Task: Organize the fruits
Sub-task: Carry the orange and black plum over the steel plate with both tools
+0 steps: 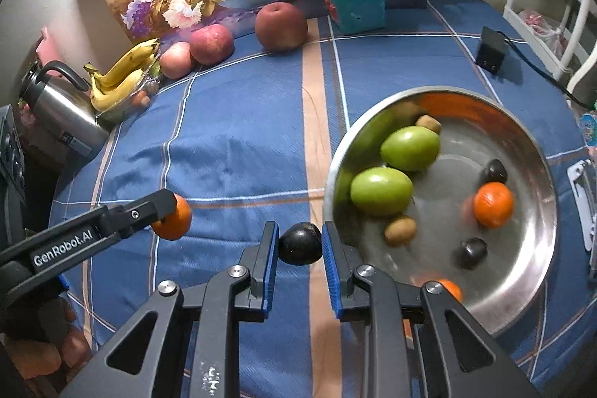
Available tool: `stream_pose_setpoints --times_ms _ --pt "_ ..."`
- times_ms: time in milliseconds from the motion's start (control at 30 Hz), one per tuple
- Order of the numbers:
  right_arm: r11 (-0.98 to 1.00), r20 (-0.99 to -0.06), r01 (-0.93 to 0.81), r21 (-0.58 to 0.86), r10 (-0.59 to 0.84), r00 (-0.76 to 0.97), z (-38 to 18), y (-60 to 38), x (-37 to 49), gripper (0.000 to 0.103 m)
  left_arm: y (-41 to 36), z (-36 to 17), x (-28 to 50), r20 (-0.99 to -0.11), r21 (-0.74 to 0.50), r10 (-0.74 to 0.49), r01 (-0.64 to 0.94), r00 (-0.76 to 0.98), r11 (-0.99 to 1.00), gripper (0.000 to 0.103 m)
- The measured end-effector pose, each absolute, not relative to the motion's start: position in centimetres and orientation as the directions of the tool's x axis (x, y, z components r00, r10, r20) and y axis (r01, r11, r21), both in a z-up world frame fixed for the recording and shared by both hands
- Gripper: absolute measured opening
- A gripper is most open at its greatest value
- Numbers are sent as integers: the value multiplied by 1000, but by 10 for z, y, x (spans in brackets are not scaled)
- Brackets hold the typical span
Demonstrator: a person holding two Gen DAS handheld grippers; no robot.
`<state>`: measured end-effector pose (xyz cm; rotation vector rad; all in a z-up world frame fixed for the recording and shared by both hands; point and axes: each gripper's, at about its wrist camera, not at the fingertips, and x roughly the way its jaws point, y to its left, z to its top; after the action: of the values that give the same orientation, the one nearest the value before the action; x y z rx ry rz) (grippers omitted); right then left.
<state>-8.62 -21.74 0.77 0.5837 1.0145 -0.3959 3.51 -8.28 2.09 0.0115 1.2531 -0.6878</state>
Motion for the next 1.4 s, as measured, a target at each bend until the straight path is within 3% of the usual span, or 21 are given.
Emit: stream_pose_setpoints --times_ms 567,1400 --pt "684 -898 693 228 -127 422 -10 -262 -151 25 -156 19 -26 -869 -355 -493 630 50 691 34" --pt "685 -910 701 199 -137 392 -18 -270 -153 25 -186 3 -31 -858 -368 -513 665 27 650 34"
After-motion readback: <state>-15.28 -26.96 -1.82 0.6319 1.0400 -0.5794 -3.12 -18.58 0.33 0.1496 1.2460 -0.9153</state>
